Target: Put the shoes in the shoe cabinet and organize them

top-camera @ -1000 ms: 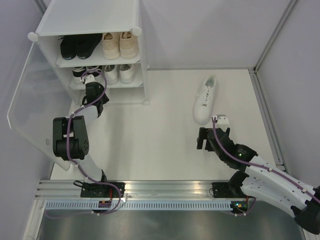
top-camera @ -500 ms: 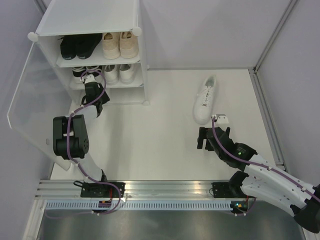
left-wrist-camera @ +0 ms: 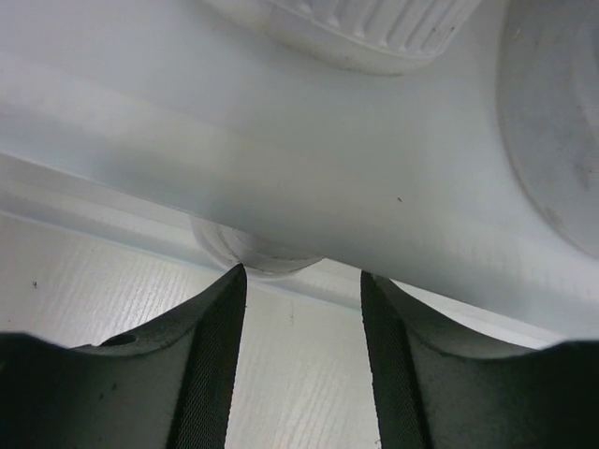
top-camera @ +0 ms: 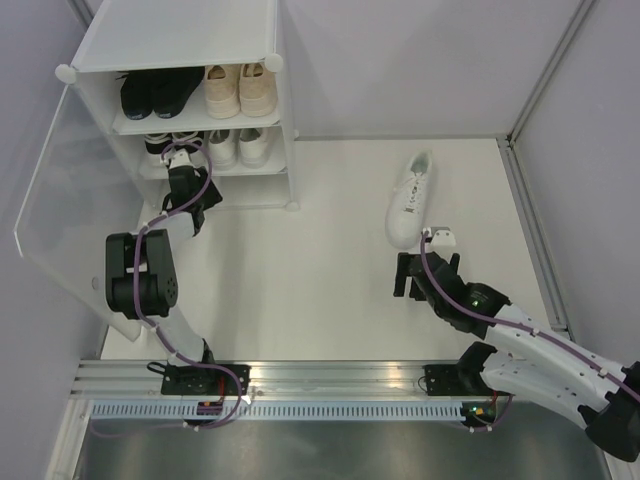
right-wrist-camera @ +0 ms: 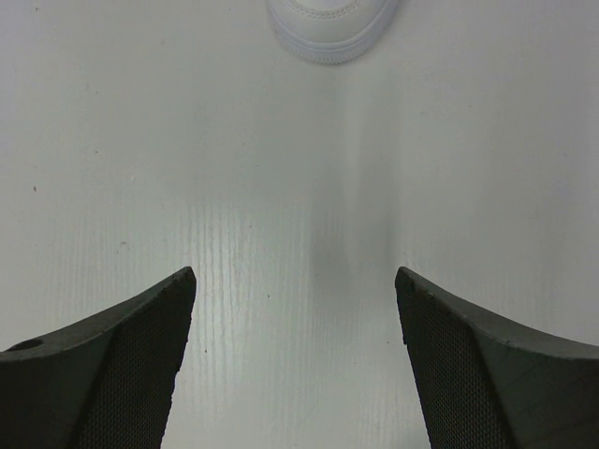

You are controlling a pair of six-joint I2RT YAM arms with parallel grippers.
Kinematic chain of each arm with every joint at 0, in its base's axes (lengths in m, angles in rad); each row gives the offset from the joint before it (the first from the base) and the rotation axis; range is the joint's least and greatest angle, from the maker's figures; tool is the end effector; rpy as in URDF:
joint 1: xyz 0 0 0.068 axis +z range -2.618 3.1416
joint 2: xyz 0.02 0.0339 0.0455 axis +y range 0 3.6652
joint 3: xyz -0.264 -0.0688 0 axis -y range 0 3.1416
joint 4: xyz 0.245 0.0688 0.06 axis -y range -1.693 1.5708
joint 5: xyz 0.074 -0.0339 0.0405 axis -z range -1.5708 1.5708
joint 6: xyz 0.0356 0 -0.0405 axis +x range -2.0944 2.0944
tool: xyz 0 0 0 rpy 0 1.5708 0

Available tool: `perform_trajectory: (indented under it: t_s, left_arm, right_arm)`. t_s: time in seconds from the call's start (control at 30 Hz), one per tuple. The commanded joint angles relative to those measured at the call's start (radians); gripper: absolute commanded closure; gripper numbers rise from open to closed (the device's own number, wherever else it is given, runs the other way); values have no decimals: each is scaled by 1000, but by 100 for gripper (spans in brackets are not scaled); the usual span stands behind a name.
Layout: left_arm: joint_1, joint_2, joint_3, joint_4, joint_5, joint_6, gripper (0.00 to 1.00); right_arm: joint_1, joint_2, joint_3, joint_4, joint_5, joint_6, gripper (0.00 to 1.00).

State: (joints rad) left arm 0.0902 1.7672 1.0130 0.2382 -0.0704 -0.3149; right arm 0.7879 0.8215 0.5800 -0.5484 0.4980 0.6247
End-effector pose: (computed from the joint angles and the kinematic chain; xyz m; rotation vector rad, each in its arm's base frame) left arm 0.3846 0.0373 0.1944 -0.4615 2.0343 -0.0632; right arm 0.1295 0.1061 0.2317 0.0510 2.2493 0.1649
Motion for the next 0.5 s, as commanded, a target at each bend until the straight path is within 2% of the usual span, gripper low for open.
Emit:
perform_trajectory:
  t_s: [0.0, 0.1, 0.17, 0.2, 0.27, 0.4, 0.47]
  left_arm:
    - [5, -93, -51, 98, 35, -49, 41]
    - [5, -211, -121, 20, 32, -136, 35]
    - [5, -274, -129, -61, 44, -168, 34]
    - [2, -335, -123, -170, 52, -170, 34]
    - [3, -394, -114, -287, 32, -165, 34]
    - [5, -563, -96, -552, 4, -132, 15]
    - [3, -653, -88, -617, 4, -121, 8]
  right_arm:
    - [-3, 21, 70, -2, 40, 6, 9]
    - [-4, 65, 133, -21, 89, 0, 8]
    - [-4, 99, 202, -36, 138, -6, 9]
    - [-4, 140, 228, -57, 155, -13, 8]
    - [-18, 188, 309, -82, 183, -13, 8]
    - [-58, 326, 438, -145, 223, -16, 7]
    - [-107, 387, 509, -157, 218, -17, 6]
